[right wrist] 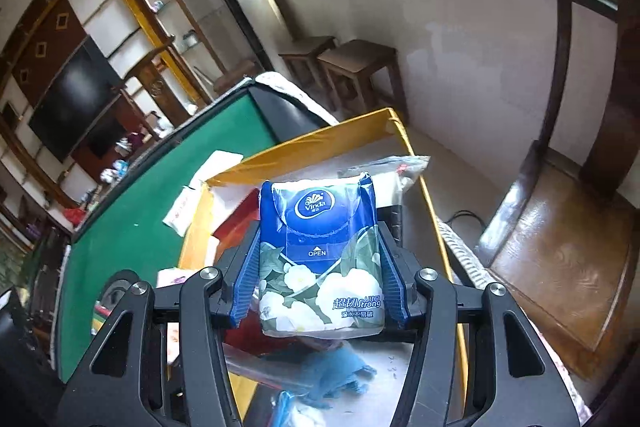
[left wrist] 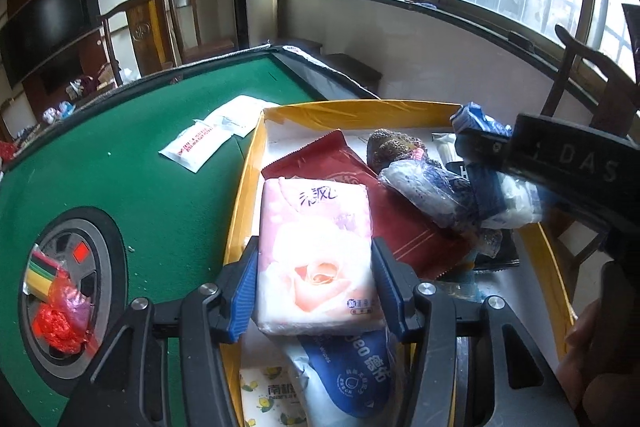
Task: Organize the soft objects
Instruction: 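Carry the pink tissue pack and blue cotton pack into the box and open both grippers, then grasp the red plastic bag with the right gripper while the left gripper grasps the striped strip bag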
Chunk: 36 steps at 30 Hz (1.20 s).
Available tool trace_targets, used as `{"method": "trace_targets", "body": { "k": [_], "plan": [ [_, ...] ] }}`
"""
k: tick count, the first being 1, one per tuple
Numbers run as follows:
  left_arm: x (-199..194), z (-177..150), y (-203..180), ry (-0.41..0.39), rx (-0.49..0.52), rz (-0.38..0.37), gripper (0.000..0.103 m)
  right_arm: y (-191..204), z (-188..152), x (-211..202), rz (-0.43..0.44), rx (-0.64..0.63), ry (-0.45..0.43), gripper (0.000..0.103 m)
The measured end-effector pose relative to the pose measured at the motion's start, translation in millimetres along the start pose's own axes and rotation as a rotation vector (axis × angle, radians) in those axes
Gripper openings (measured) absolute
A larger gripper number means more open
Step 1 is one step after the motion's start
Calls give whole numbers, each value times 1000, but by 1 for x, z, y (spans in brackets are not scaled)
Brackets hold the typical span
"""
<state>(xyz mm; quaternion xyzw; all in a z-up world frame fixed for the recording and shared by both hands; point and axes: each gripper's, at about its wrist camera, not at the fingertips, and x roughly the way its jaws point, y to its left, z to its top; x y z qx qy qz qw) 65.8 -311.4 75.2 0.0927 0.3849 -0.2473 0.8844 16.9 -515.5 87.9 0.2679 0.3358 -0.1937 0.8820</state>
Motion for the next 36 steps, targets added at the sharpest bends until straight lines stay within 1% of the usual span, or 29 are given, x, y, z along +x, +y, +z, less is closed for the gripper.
{"method": "trace_targets", "body": {
  "k": [2,5,7,8,9,11,13,15,19,21,22,24,26,27,29,31,34,36],
  "plan": [
    [-1,-1,2,4,-15,-20,55,0,0,1,1,5,12,54],
    [-2,0,5,10,-31,-57,56,2,-3,-2,-5,7,4,55],
    [-4,0,6,13,-38,-62,57,3,-3,-7,-15,6,-10,60],
    [-5,1,7,12,-41,-68,57,4,-3,-8,-16,7,-18,65],
    [-8,1,7,9,-46,-75,57,3,-2,-11,-23,8,-31,67],
    [-13,1,8,0,-57,-78,57,4,-2,-18,-41,2,-56,67],
    [-19,1,10,-8,-65,-88,57,5,-1,-25,-24,7,-82,67],
    [-28,-1,15,-21,-73,-99,57,7,-2,-33,8,7,-117,67],
    [-52,-16,32,-46,-102,-110,57,20,-9,-50,130,-30,-180,67],
    [-62,-25,46,-49,-118,-98,57,34,-15,-52,207,-71,-173,67],
    [-68,-32,60,-50,-133,-93,57,40,-19,-52,244,-88,-166,67],
    [-77,-42,80,-63,-151,-69,57,57,-30,-49,304,-132,-133,67],
    [-86,-53,115,-96,-177,2,57,78,-43,-43,333,-192,-89,67],
    [-88,-56,129,-107,-190,28,57,89,-52,-38,358,-218,-50,67],
    [-89,-64,167,-133,-247,100,57,109,-68,-25,420,-244,57,67],
    [-88,-72,211,-160,-333,202,57,130,-83,-11,458,-262,164,67],
    [-87,-82,254,-173,-426,240,57,162,-96,8,513,-302,267,67],
    [-84,-87,272,-154,-472,263,57,189,-98,27,524,-319,331,67]
  ]
}}
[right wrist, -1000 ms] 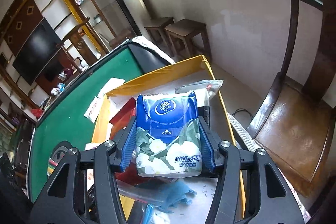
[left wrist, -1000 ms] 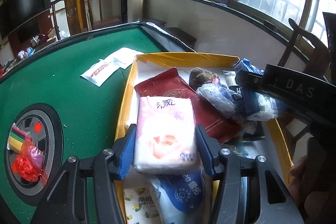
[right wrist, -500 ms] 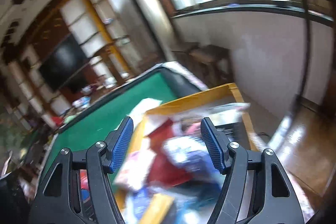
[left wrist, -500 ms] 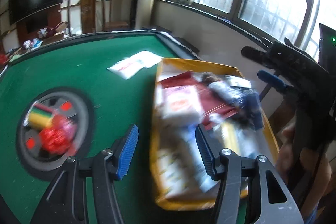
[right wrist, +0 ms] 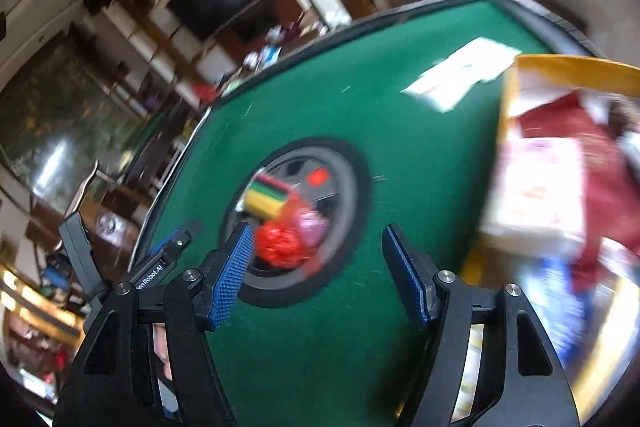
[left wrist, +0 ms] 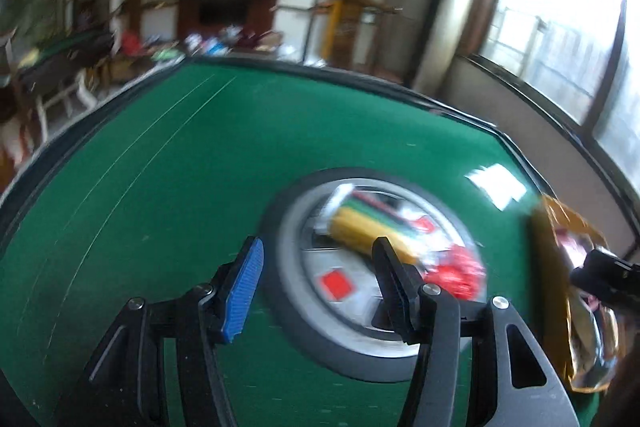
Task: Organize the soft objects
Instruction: 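Grasp the red plastic bag with the right gripper while the left gripper grasps the striped strip bag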
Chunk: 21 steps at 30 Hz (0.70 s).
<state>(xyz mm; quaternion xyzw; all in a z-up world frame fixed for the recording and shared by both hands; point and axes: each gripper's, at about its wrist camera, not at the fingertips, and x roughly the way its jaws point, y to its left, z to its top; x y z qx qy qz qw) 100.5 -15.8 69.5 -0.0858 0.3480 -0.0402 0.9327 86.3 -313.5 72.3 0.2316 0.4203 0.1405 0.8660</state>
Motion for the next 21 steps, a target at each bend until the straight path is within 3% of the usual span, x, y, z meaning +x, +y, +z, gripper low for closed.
{"method": "trace_targets", "body": {
  "k": [6,10,14,17,21],
  "plan": [
    [9,5,45,40,-141,44,57,38,26,87,-13,-65,122,67],
    [16,10,62,45,-186,99,57,70,39,131,-47,-147,114,67],
    [25,10,73,73,-262,88,57,82,51,179,-119,-171,165,67],
    [23,11,79,63,-291,89,57,84,52,198,-197,-200,192,67],
    [21,14,85,61,-325,64,57,89,40,197,-141,-184,220,68]
  ]
}}
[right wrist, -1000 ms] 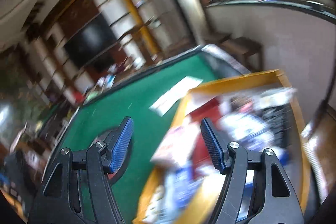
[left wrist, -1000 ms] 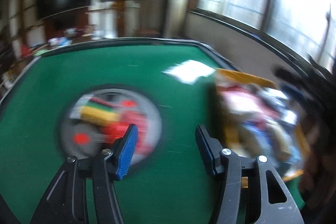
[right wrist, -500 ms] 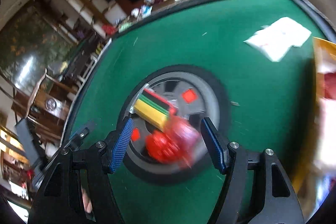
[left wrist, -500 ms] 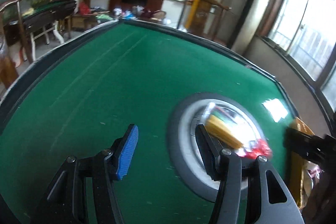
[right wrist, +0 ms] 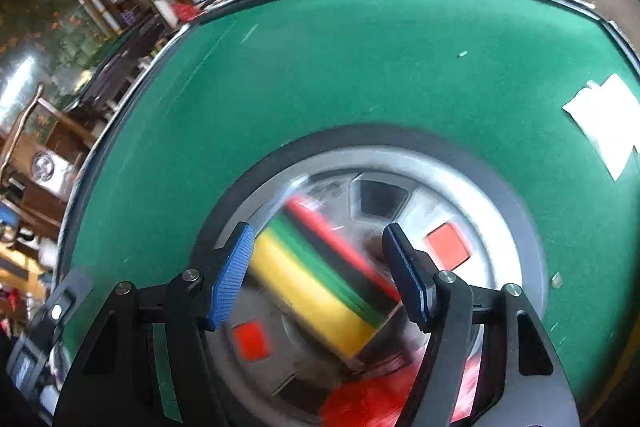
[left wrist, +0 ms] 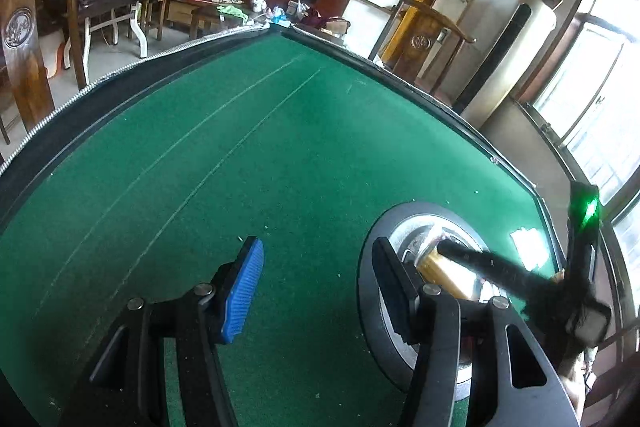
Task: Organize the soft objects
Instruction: 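Grasp the red plastic bag with the right gripper while the left gripper grasps the striped strip bag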
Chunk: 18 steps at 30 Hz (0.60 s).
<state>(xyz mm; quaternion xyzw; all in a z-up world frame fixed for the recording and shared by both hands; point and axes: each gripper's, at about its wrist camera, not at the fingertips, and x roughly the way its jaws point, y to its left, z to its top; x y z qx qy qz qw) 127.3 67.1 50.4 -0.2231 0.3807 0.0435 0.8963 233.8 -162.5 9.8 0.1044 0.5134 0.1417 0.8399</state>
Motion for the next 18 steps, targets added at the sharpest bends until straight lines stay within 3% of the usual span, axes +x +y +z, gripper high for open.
{"method": "trace_targets", "body": {
  "k": [5,8,10,14,18],
  "plan": [
    [1,3,12,21,-53,-17,57,16,-33,-14,236,17,76,68],
    [4,3,15,33,-71,-16,57,5,-43,-54,86,-13,-92,68],
    [8,1,13,49,-66,-26,57,-10,-46,-75,-14,4,-150,68],
    [12,-2,4,70,-15,-47,57,-45,-56,-86,-83,138,-111,68],
    [17,-5,-19,68,118,-62,57,-49,-81,-79,-67,177,-71,68]
  ]
}}
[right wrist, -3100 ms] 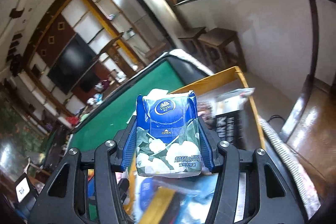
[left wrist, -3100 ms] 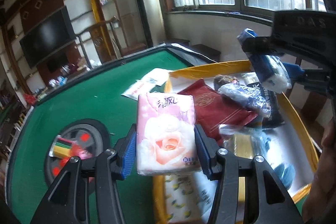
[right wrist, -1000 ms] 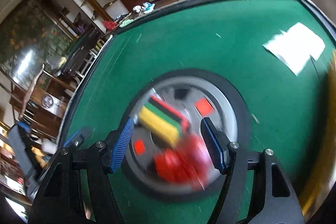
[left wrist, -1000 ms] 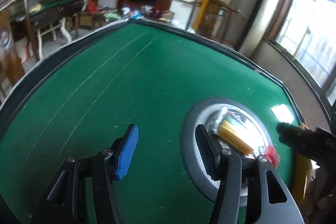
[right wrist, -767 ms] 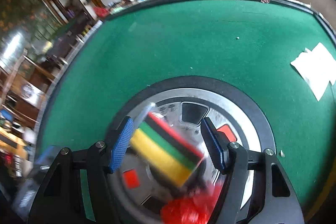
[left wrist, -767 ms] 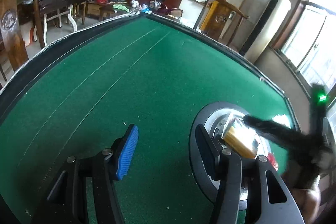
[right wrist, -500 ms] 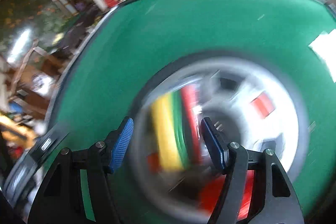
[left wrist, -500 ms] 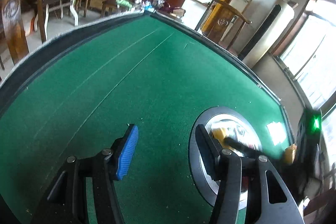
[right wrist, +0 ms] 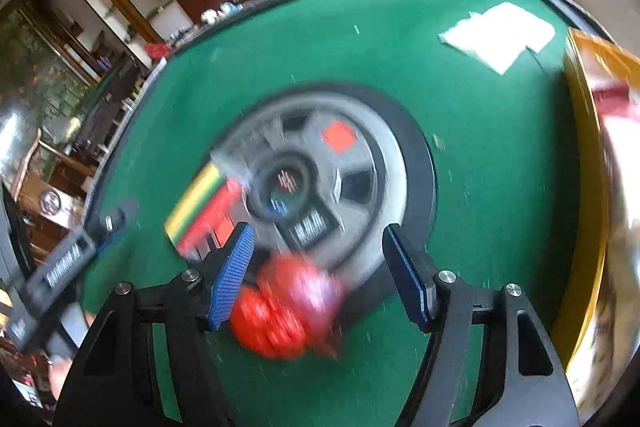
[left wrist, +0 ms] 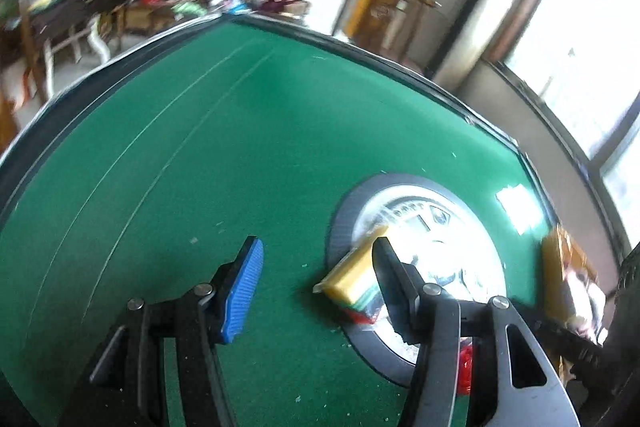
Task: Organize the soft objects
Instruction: 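Grasp the red plastic bag with the right gripper while the left gripper grasps the striped strip bag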
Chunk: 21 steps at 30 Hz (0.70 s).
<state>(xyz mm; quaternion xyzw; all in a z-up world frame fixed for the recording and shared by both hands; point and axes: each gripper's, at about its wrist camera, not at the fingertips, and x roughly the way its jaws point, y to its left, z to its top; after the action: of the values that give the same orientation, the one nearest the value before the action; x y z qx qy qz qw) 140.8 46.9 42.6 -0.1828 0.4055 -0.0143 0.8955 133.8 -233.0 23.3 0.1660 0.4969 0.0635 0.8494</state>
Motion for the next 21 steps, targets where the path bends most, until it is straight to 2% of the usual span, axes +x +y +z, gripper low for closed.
{"method": "trace_targets", "body": {
  "k": [4,5,7,9,11,14,16,19,21],
  "plan": [
    [8,0,-12,21,107,0,58,11,-18,9,63,-18,36,68],
    [10,-1,-14,26,130,-8,58,15,-20,9,62,-37,36,68],
    [11,-2,-13,29,145,-9,58,32,-24,19,6,-103,36,66],
    [10,-2,-10,35,141,-20,58,38,-32,18,-24,-153,19,44],
    [9,-2,-11,39,151,-31,59,39,-34,13,-7,-171,8,40],
    [9,-4,-19,33,206,-15,62,34,-42,-2,36,-174,-11,39],
    [9,-7,-25,28,256,16,65,28,-49,-13,54,-176,-36,39],
    [15,-14,-37,20,353,88,65,13,-59,-32,131,-166,-65,39],
    [21,-17,-41,10,425,140,65,10,-62,-36,134,-165,-83,39]
  ]
}}
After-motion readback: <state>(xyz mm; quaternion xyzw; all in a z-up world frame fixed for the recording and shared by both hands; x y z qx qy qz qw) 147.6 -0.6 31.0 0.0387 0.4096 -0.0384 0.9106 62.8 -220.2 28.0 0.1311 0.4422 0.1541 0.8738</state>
